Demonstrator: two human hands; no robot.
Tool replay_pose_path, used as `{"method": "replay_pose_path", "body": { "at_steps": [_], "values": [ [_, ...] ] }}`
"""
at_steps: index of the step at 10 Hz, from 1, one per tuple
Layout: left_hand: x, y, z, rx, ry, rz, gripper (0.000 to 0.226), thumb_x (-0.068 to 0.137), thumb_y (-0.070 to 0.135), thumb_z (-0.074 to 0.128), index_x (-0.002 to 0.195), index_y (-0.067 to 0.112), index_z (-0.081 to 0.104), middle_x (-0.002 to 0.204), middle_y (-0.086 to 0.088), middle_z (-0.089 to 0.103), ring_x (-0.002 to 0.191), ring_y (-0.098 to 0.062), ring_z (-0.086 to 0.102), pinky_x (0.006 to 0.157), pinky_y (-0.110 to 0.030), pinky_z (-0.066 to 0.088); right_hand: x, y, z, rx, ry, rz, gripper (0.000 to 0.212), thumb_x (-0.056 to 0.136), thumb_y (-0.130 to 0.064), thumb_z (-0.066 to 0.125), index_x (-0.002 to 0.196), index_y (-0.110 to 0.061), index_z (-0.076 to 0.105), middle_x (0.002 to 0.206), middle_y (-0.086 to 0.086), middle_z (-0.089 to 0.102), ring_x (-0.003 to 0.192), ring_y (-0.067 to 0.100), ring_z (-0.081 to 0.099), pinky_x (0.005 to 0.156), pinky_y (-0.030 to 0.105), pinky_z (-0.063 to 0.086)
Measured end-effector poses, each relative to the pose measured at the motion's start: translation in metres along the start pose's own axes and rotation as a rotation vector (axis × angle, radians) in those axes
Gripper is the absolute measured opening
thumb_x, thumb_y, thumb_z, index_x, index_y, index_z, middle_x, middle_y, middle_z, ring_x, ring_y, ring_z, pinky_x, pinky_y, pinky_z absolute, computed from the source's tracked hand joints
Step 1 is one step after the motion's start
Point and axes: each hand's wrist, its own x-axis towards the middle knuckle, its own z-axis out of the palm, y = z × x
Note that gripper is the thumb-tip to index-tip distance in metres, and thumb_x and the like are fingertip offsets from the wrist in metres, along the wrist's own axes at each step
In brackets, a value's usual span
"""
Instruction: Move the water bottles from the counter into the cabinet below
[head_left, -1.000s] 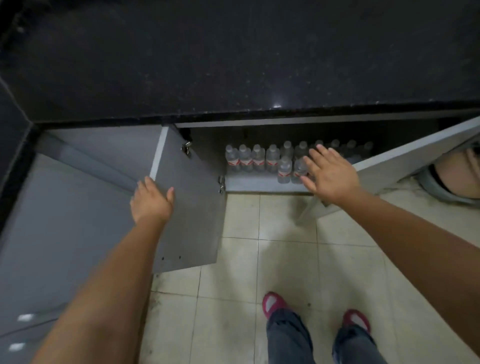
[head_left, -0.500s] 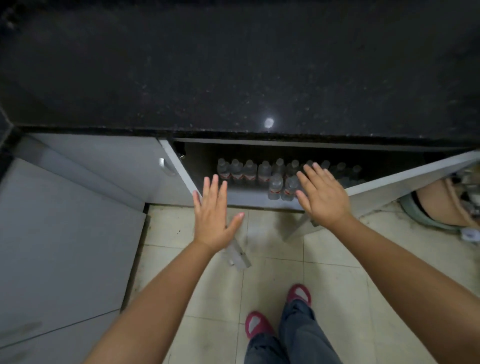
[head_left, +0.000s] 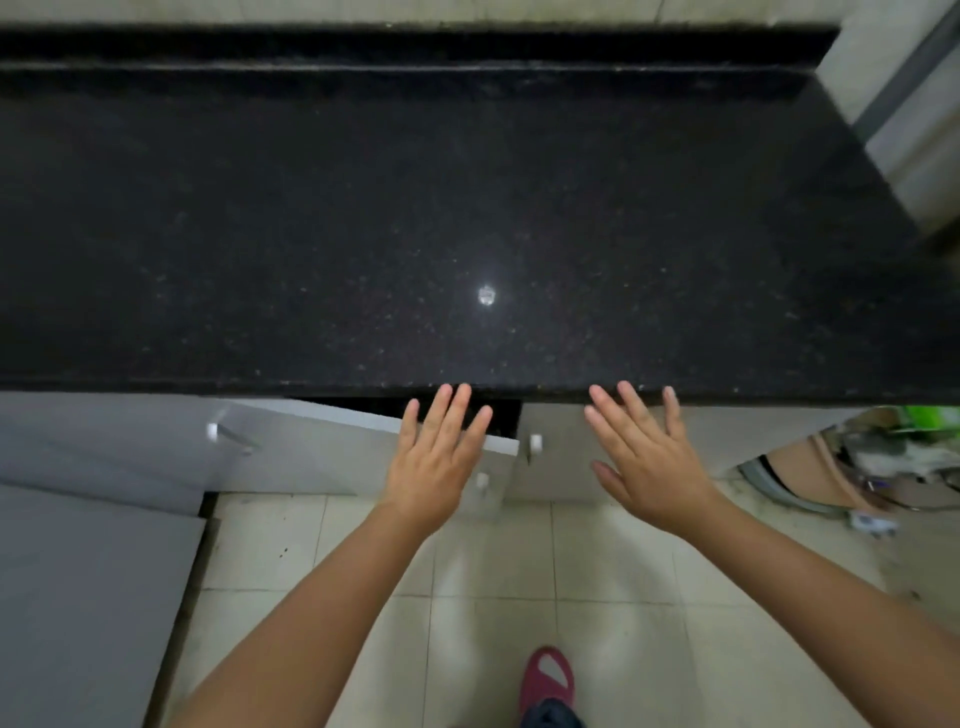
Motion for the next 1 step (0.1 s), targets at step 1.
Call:
{"method": "replay_pose_path", "body": {
  "at_steps": [1],
  "values": [
    [0.0135, 0.0017, 0.0062, 0.01, 0.222, 0.058, 0.059, 0.091, 0.026, 0.047, 0.144, 0.017, 0.022, 0.157, -0.008, -0.025, 0.145, -0.018, -0.027, 0.118, -0.038, -0.02, 0.0266, 0.0071, -0.0155, 0.046, 0.125, 0.135, 0.057, 0.099, -0.042, 0.003, 0.128, -0.008, 0.038, 0.141, 0.01, 0.043, 0.147, 0.019, -0.001, 0.118, 0.039, -0.017]
  ]
}}
